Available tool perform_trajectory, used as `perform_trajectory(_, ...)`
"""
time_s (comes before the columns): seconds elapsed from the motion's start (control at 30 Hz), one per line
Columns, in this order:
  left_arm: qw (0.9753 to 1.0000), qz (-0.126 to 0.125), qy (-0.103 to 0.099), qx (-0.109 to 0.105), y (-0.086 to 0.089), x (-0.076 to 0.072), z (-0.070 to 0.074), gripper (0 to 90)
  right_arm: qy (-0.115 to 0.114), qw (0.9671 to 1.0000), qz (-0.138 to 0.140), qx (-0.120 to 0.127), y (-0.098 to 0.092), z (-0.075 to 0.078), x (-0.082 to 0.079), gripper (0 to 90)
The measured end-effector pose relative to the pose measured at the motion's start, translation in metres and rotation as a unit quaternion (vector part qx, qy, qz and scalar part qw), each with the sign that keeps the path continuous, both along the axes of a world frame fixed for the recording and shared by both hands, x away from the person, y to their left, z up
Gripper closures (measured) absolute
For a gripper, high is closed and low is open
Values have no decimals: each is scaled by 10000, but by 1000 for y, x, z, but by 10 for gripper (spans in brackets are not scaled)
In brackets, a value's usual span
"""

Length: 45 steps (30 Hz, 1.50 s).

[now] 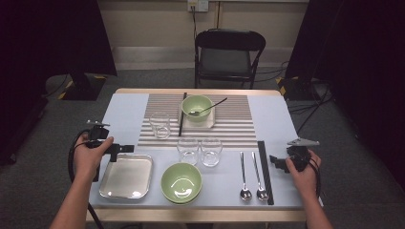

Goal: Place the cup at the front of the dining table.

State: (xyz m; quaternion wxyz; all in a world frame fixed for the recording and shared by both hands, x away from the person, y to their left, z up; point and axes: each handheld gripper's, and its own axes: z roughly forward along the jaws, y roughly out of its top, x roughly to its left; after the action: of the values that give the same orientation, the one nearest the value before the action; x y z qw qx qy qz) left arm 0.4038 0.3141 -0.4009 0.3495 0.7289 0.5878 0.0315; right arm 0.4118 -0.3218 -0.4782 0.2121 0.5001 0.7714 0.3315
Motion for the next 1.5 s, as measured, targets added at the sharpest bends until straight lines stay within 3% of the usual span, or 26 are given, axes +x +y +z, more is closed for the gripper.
perform_trajectory(0.27, 9999, -113, -51, 66, 0, -5, -4, 233, -1, 10000, 0, 0, 0, 0, 0, 150)
perform_trajectory(0.57, 9997, -225, -73, -35, 0, -10, -9, 231, -2, 10000, -1, -2, 0, 0, 0, 150)
perform_trajectory(1.5, 9982, -551, -231, -14, -7, -16, -26, 225, -8, 10000, -2, -3, 0, 0, 0, 150)
